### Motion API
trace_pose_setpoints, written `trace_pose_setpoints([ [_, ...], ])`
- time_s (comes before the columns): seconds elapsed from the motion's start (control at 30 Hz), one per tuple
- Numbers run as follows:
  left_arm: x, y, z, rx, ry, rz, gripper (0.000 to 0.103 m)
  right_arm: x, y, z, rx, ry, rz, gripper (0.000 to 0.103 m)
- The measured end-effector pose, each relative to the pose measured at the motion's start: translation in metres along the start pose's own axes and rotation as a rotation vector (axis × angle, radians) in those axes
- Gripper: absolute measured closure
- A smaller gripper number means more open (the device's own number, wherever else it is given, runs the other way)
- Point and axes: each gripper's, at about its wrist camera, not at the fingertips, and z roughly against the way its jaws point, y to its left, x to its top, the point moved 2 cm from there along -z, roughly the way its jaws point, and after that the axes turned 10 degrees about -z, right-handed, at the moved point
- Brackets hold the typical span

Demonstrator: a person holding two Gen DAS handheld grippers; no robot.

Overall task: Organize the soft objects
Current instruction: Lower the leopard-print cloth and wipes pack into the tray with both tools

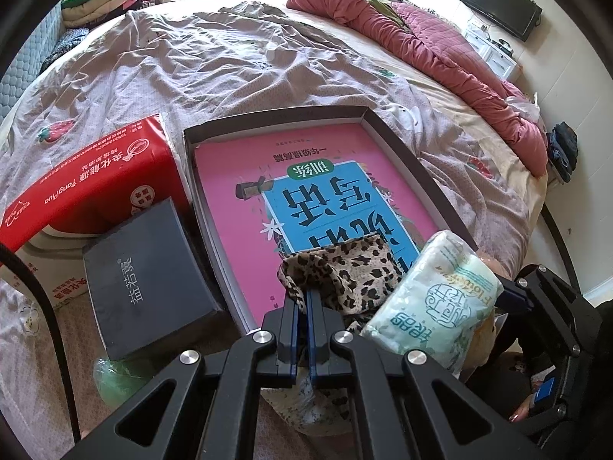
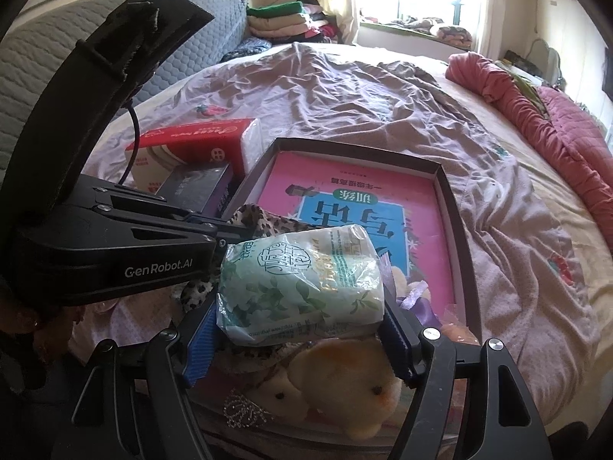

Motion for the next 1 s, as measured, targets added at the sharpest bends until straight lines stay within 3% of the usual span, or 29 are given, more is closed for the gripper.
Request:
trace_pose_setpoints([
  [1.0, 0.005, -0.006, 0.0, -0.002, 0.011, -0.006, 0.099, -0.003, -0.019, 0.017, -0.032, -0.003, -0.055, 0.024],
])
